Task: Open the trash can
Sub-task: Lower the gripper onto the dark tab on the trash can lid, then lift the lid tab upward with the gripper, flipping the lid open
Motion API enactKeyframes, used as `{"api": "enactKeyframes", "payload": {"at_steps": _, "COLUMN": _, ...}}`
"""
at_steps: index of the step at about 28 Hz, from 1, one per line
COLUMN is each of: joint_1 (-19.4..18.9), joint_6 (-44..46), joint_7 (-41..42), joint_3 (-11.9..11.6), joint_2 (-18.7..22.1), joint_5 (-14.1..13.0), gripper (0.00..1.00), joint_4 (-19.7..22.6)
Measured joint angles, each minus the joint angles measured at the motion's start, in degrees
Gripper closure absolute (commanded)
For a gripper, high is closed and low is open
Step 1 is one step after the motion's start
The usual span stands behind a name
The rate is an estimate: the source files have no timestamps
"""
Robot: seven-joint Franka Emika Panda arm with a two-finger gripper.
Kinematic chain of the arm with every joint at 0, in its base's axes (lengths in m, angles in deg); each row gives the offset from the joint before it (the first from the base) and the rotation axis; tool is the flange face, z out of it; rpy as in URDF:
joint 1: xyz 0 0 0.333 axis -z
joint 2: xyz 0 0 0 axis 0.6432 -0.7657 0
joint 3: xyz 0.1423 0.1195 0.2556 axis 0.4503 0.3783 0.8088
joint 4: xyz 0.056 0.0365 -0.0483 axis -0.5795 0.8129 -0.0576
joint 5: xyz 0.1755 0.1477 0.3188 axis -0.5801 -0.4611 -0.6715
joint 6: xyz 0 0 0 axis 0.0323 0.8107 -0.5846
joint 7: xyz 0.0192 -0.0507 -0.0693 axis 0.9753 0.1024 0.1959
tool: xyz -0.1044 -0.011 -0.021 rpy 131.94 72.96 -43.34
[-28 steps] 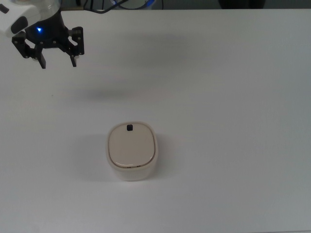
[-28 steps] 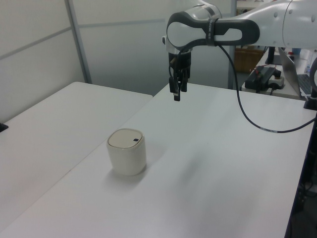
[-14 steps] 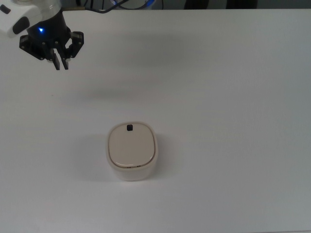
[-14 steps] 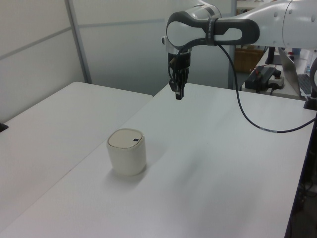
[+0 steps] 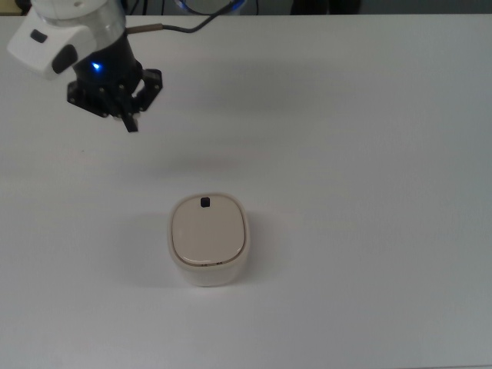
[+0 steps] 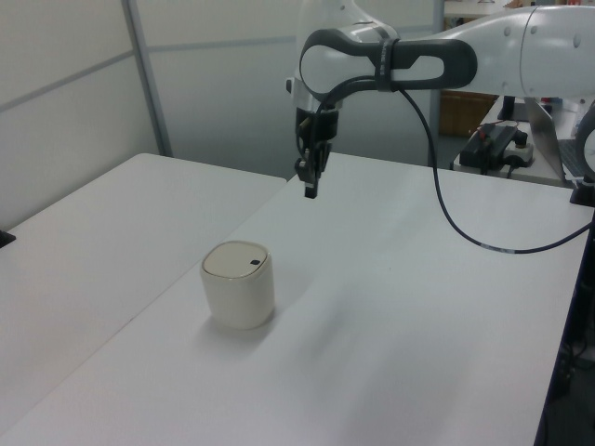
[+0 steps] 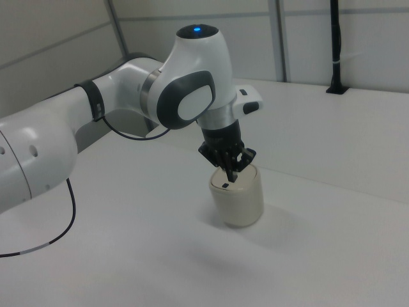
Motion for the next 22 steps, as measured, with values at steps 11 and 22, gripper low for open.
{"api": "enactKeyframes", "payload": {"at_steps": 11, "joint_1": -1.1, "joint_6": -13.9, "joint_7": 0.0, "joint_3": 3.7, "joint_2": -5.6, "joint_5": -2.8, "gripper": 1.00, "joint_4": 0.1}}
{"api": "enactKeyframes", "payload": {"at_steps": 22, "joint_1": -4.0, "joint_6": -20.4, "joint_7": 0.9, "joint_3": 4.7, "joint_2": -11.6, "joint_5": -1.5, "gripper": 1.00, "joint_4": 0.1}}
